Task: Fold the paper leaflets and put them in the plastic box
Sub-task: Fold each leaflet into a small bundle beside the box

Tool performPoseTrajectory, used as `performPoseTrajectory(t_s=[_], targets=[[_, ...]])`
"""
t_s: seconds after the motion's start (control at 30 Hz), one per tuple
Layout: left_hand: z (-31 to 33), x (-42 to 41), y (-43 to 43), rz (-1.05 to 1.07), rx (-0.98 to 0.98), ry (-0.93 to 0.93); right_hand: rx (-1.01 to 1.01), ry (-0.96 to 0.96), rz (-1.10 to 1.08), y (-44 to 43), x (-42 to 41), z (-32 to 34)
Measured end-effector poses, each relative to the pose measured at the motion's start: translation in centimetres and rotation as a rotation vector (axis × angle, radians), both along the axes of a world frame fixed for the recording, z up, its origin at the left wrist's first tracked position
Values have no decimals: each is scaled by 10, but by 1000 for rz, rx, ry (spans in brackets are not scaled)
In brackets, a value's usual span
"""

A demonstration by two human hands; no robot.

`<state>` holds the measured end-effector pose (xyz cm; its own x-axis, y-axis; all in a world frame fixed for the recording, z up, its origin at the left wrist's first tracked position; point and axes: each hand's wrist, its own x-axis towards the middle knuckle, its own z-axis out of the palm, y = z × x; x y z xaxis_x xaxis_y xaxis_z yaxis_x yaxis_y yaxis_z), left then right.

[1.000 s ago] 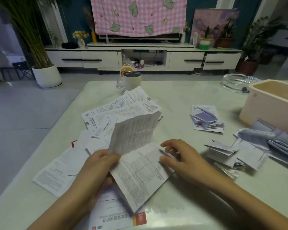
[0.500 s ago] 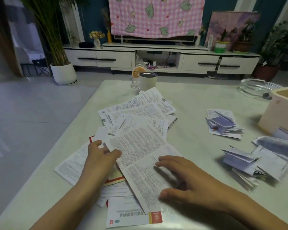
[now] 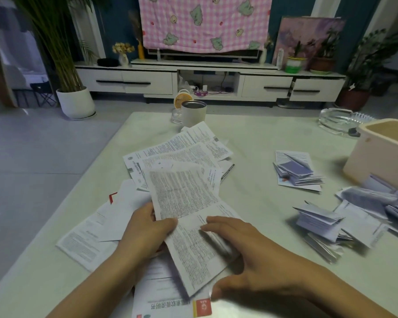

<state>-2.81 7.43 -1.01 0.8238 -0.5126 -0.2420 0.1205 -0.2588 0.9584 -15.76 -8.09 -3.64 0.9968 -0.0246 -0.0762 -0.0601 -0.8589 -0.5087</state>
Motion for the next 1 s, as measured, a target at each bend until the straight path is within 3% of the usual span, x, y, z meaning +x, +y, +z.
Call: performPoseTrajectory(t_s=[0.13,0.27,0.37,0.5,0.57,0.63,0.73,0.8,0.87,1.0], targets=[[4,4,-3,31,-56,112,-82,-55,14,-5,0,1],[10,13,-2,-63,-19,170,-124,-423,11,-11,3,-3],[13,17,-1,-144,6,150,-115,-554,-34,-16,4,3],[12,20,3,-209,-7,141,-289,-600,-40,-21,2,15],[15,17,4,-235,-57,171,-252,-584,-18,-22,0,22],[23,14,0,-225,-160,251,-114,-585,-30,-20,-1,26],[28,14,-1,-271,-282,262,167,-631,-225,-13,-2,32],[28,11,-2,-299,-246,245,448,-641,-370,-10,-3,36],[25,8,-4,-310,-200,214,773,-527,-457,-8,-3,38],[16,-6,-9,-392,-79,53,1015,-382,-531,-5,0,36]])
